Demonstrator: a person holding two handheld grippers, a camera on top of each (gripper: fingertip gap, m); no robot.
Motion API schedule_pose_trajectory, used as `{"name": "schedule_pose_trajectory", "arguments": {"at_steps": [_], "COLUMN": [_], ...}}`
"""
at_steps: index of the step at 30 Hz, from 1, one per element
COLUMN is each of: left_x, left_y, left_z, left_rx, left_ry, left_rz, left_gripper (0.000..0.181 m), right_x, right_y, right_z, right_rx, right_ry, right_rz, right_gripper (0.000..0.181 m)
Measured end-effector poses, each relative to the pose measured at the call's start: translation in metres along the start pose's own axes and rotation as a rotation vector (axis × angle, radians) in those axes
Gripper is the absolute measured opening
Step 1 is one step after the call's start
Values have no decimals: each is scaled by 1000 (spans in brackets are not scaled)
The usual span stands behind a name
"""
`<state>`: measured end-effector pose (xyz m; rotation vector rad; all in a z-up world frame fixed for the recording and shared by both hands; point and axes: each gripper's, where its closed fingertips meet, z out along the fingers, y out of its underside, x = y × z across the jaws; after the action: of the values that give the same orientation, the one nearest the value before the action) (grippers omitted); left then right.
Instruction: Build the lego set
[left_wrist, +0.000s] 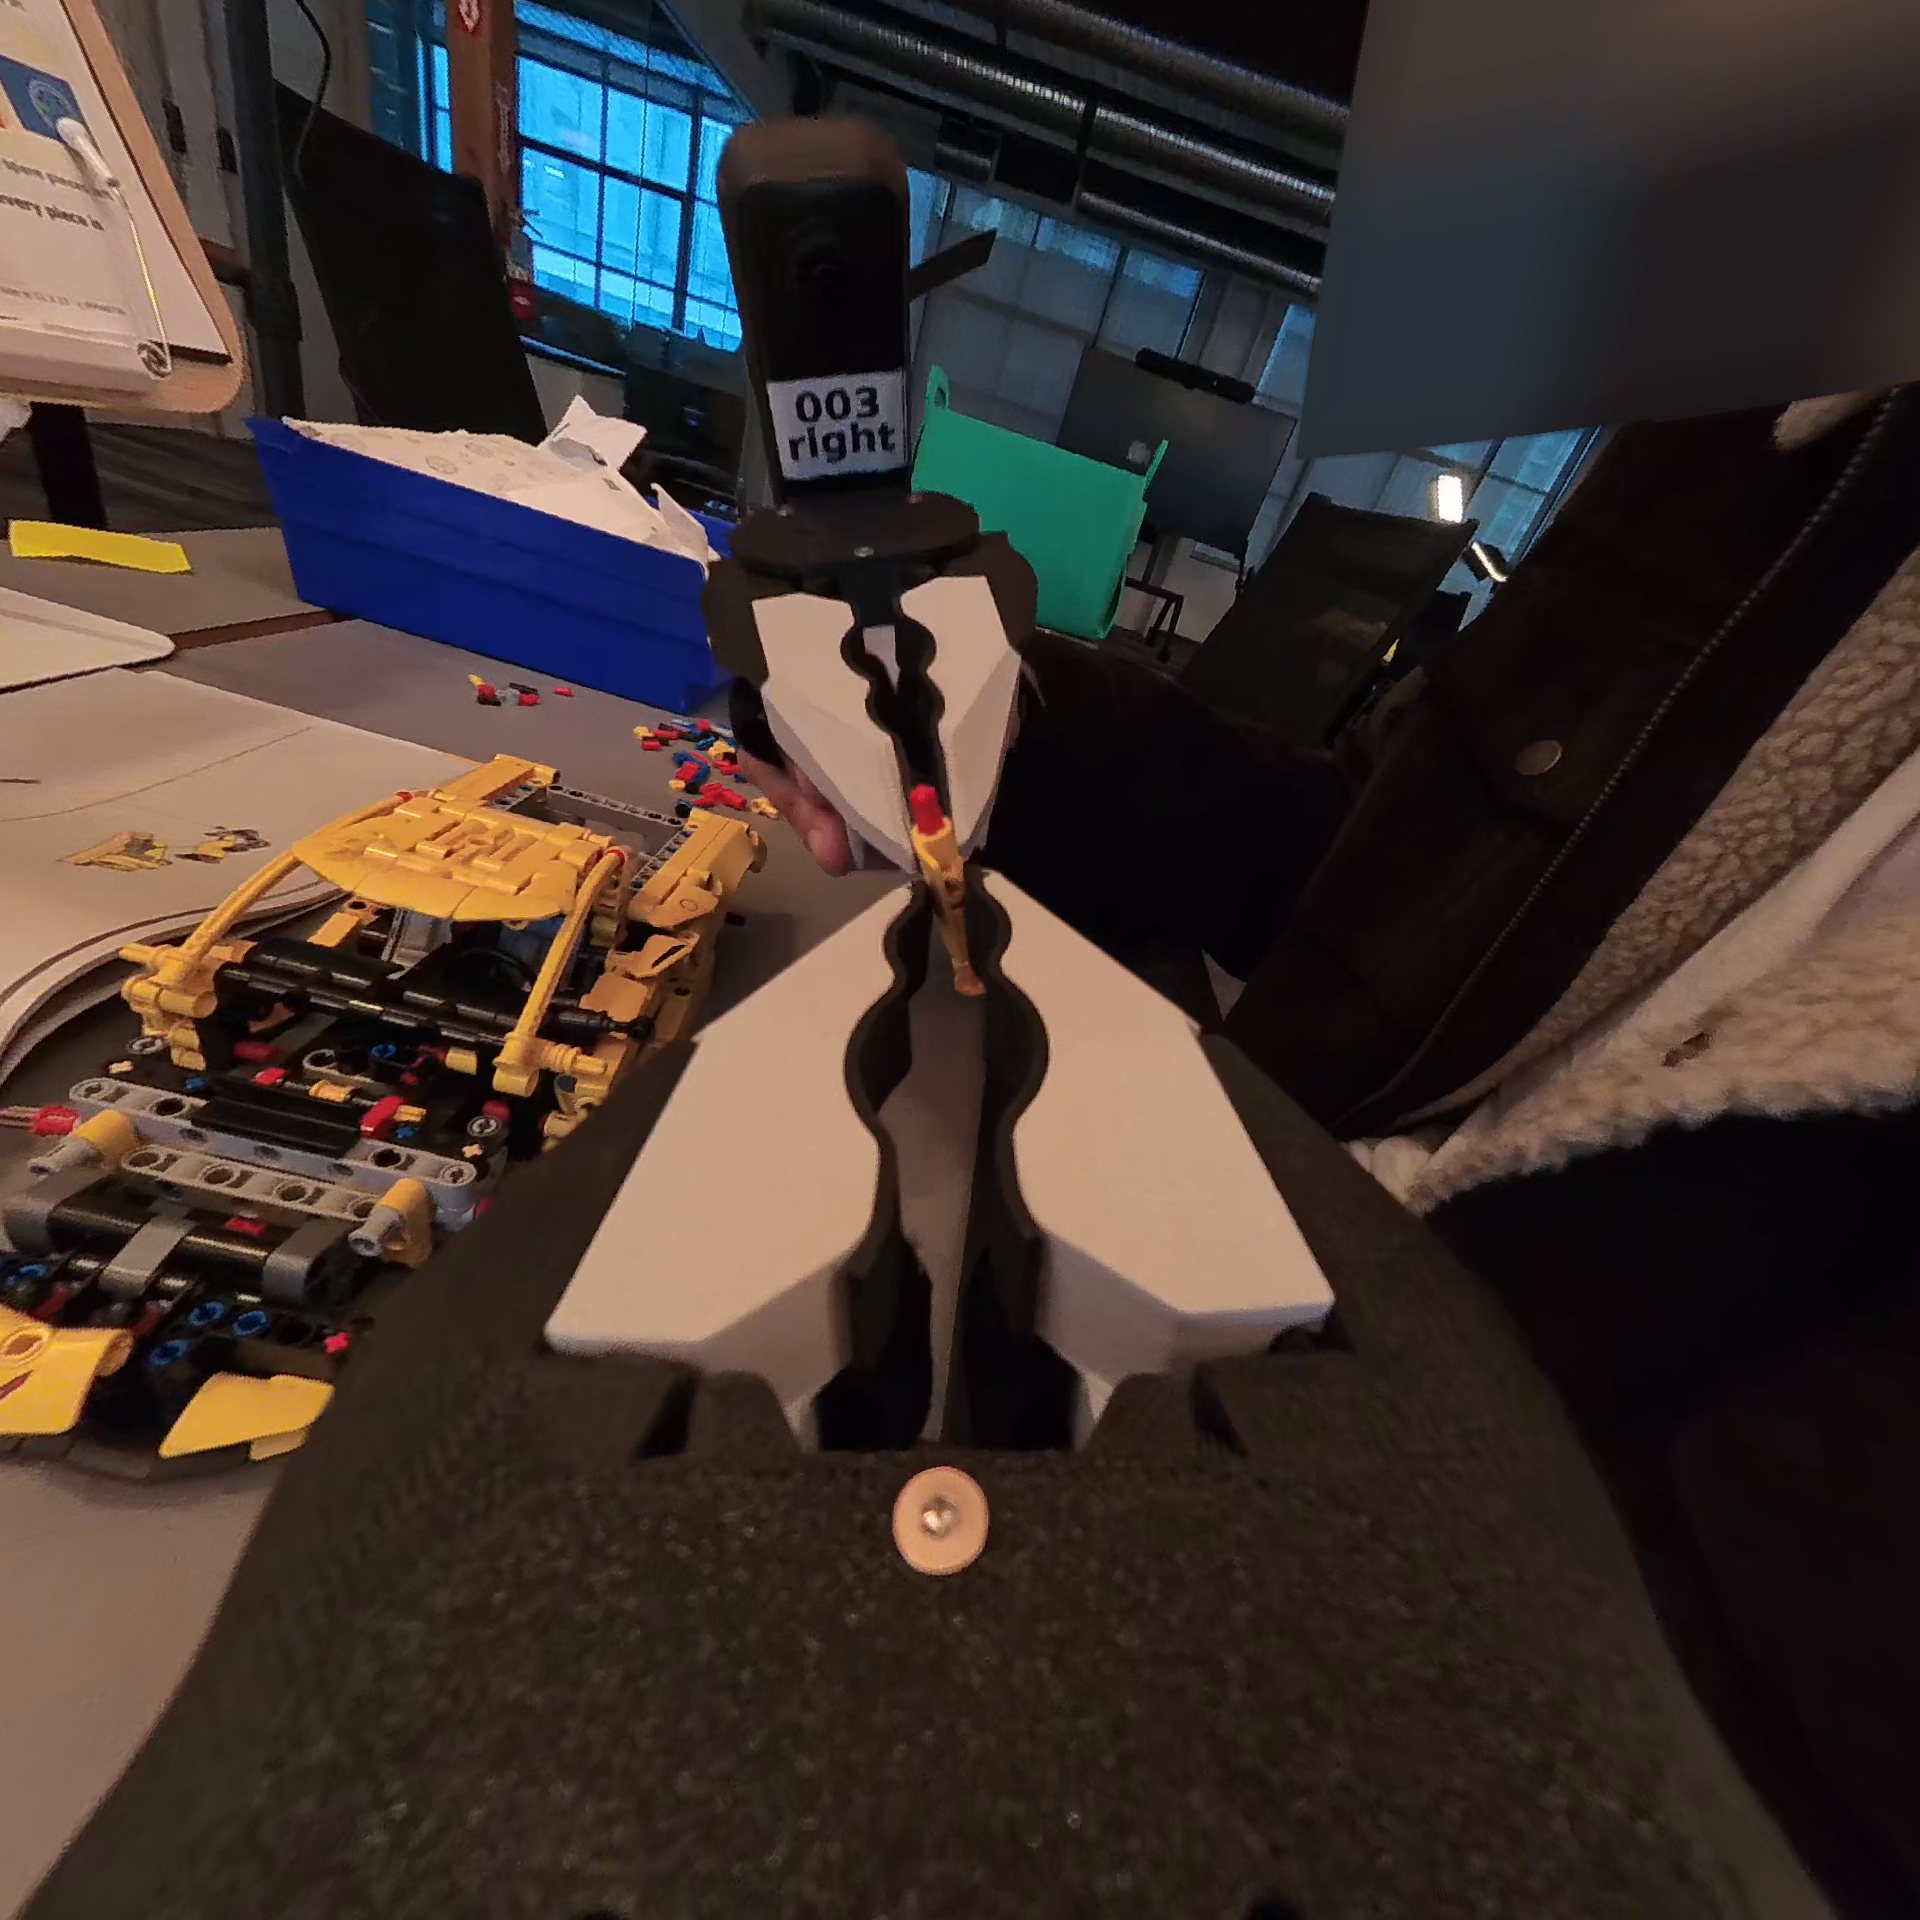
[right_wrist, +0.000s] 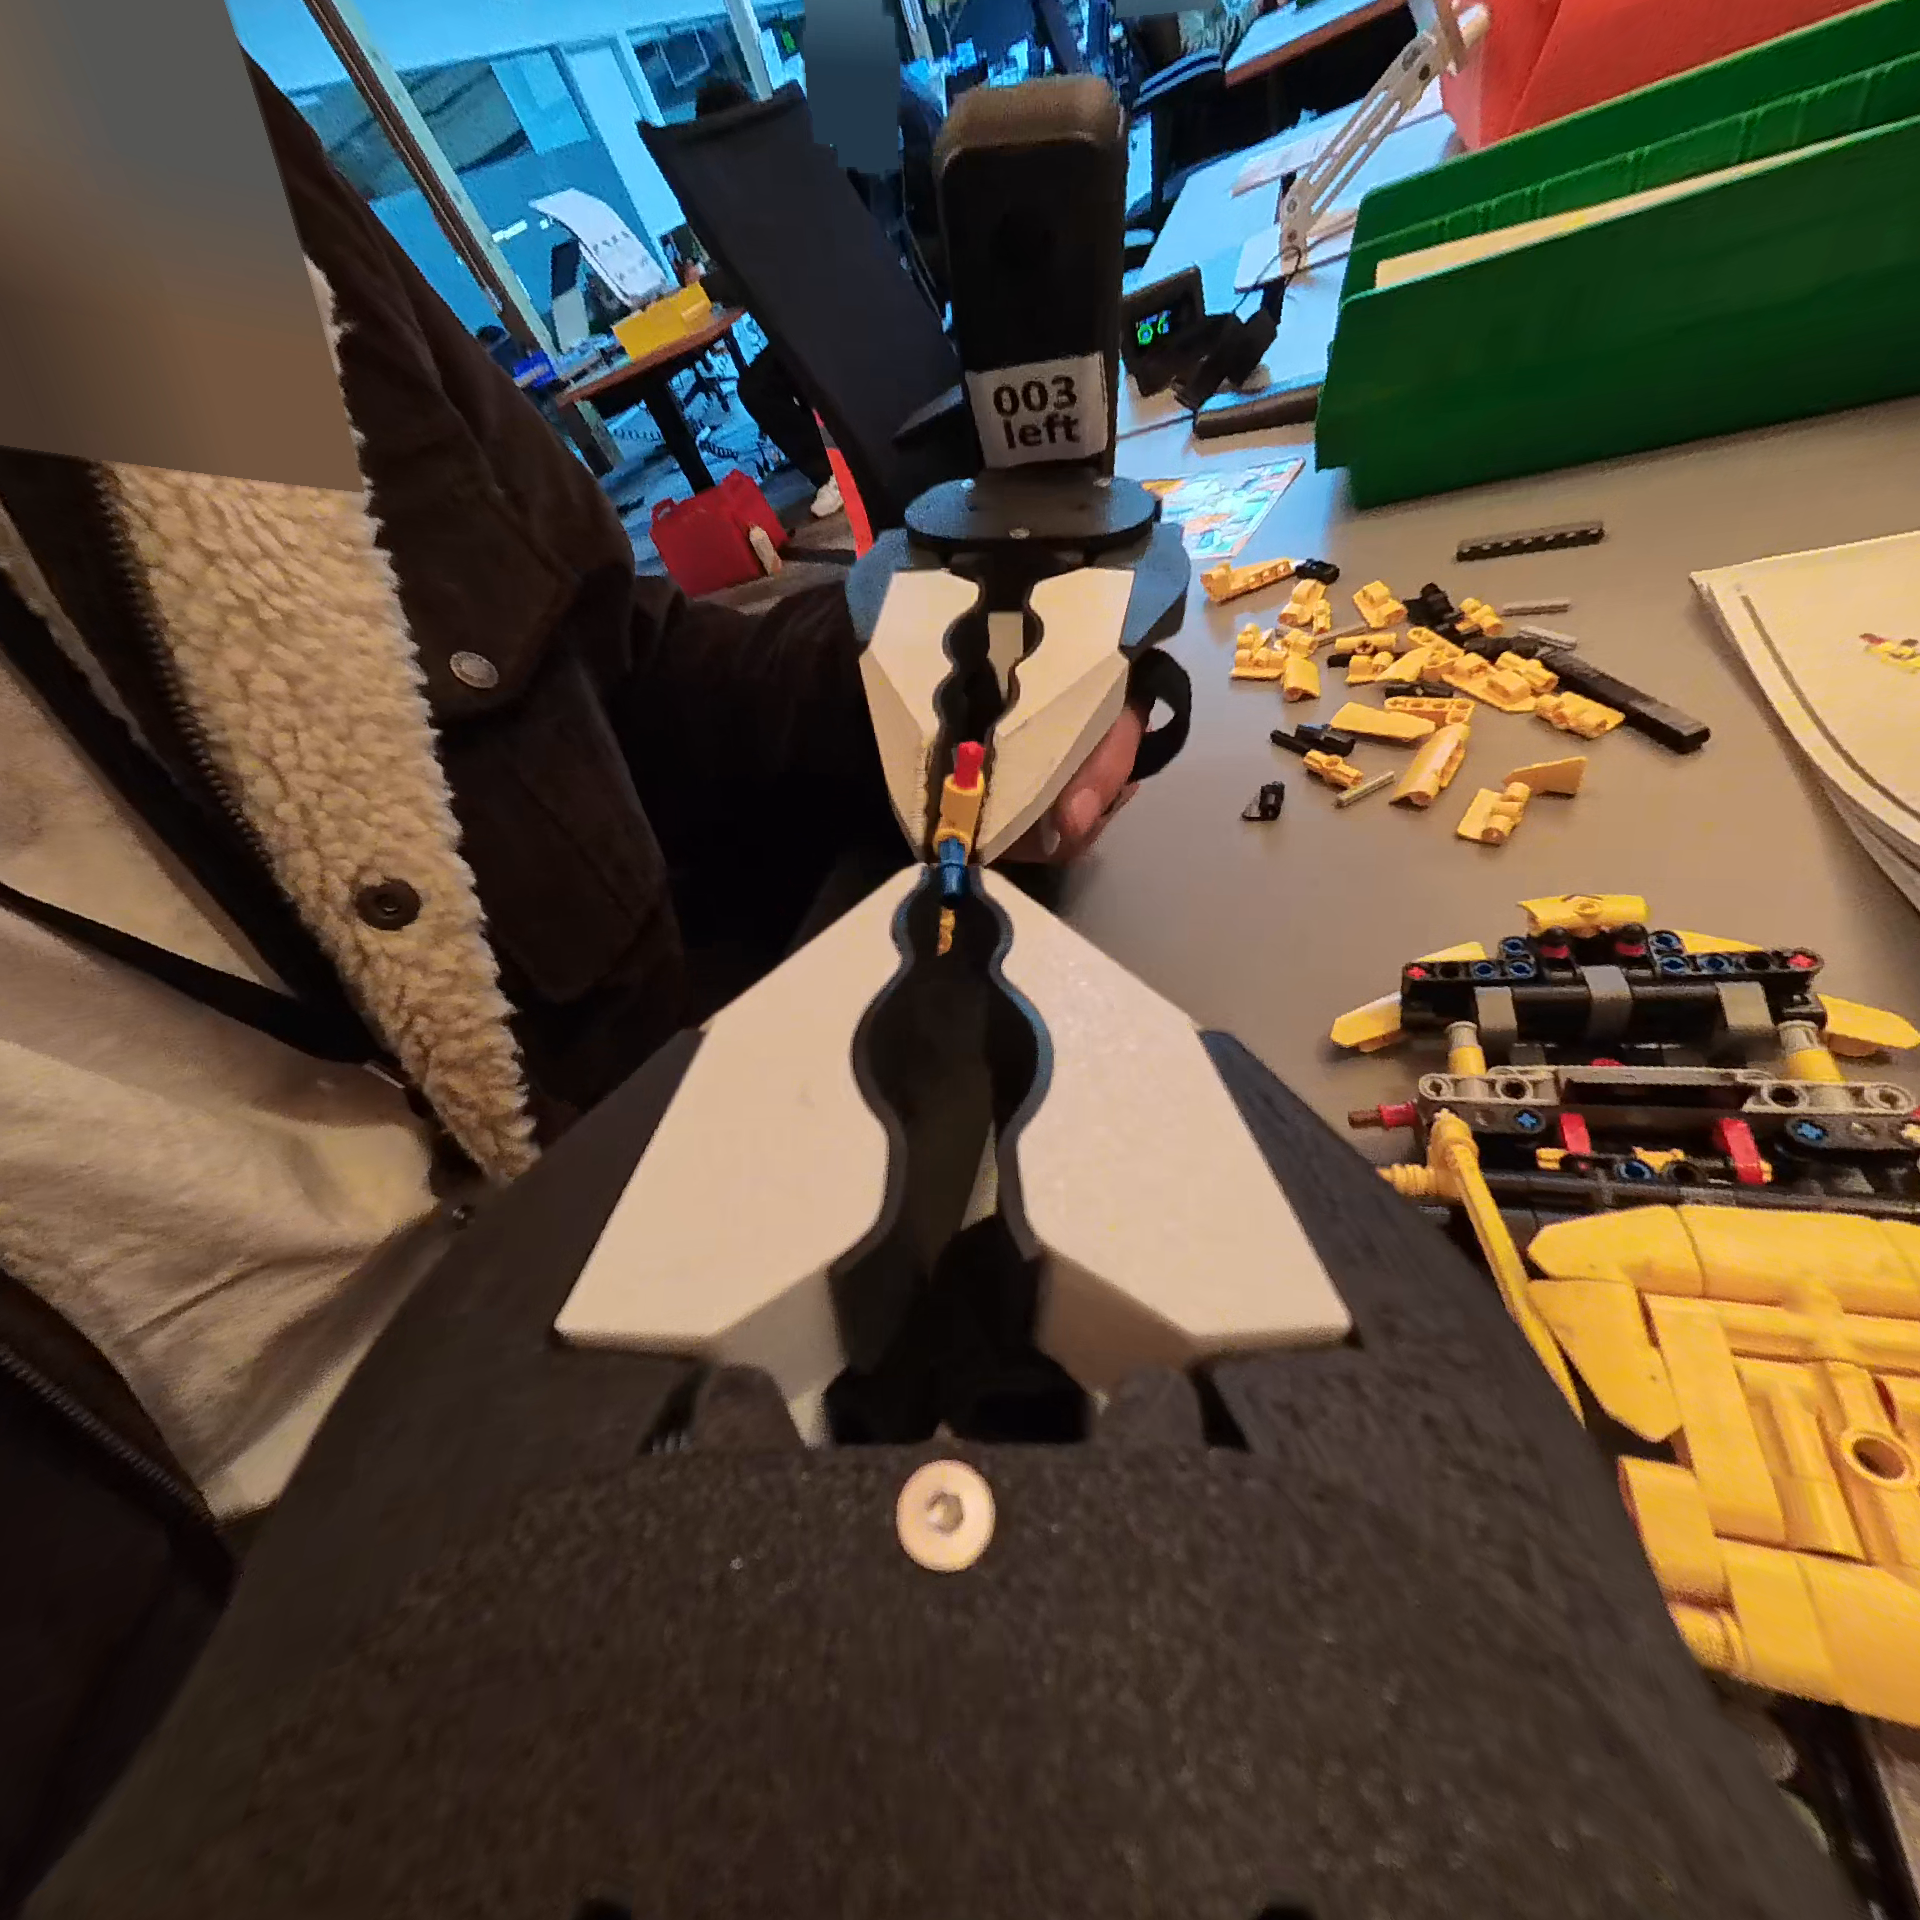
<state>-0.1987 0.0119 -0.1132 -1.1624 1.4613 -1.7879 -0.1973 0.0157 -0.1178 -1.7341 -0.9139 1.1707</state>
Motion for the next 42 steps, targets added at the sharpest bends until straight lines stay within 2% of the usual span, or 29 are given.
{"name": "schedule_pose_trajectory", "arguments": {"at_steps": [6, 13, 19, 24, 28, 30, 31, 33, 35, 38, 42], "left_x": [-1, -7, -7, -11, -21, -45, -59, -96, -128, -140, -144], "left_y": [10, 44, 47, 41, 14, -3, -19, -47, -46, -44, -37], "left_z": [2, 11, 13, 12, 5, -13, -30, -82, -135, -173, -176], "left_rx": [-52, -259, -272, -240, -84, 19, 128, 414, 581, 689, 695], "left_ry": [-9, -44, -45, -70, -124, -252, -320, -507, -712, -871, -877], "left_rz": [13, 67, 76, 66, 18, -14, -62, -190, -312, -329, -385], "left_gripper": [6, 5, 5, 5, 6, 6, 6, 6, 6, 6, 6], "right_x": [2, 8, 7, 12, 23, 34, 37, 44, 56, 75, 84], "right_y": [10, 44, 44, 37, 7, -7, -14, -23, -21, -13, 0], "right_z": [1, 5, 5, 4, -1, -12, -19, -34, -46, -54, -49], "right_rx": [-64, -293, -253, -209, -51, 22, 71, 144, 157, 135, 75], "right_ry": [18, 99, 58, 86, 180, 292, 334, 404, 469, 554, 576], "right_rz": [18, 1, 33, 21, -47, -127, -164, -206, -193, -141, -118], "right_gripper": [3, 2, 2, 2, 5, 23, 27, 26, 20, 15, 12]}}
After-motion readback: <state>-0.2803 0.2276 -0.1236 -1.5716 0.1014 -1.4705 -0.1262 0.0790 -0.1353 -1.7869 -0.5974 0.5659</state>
